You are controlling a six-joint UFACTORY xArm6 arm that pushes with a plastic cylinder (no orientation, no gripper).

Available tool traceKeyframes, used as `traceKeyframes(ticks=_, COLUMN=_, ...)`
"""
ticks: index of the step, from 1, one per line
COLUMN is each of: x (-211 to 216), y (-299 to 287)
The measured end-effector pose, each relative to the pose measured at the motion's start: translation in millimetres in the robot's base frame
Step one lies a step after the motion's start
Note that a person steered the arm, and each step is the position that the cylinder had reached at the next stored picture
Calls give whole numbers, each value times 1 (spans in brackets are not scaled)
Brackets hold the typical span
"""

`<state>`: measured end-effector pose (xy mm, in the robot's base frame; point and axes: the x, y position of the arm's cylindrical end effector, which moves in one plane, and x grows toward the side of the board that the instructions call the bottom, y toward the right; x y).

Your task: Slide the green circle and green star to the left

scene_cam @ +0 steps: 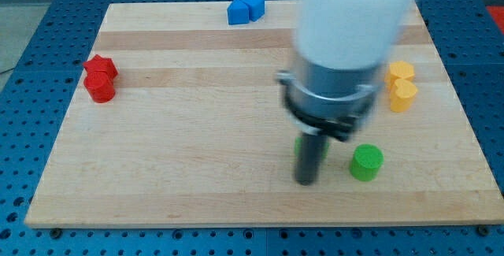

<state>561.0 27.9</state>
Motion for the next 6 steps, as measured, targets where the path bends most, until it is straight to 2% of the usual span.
traceKeyframes(ticks=1, x=-3, y=-23)
traceKeyframes(ticks=2, x=23, y=25)
traceKeyframes(ticks=3, x=25, y=108)
traceKeyframes(ticks=4, x=13, y=158)
traceKeyframes(ticks=5, x=-21, y=118)
traceKeyframes(ticks=6, x=-47, y=22)
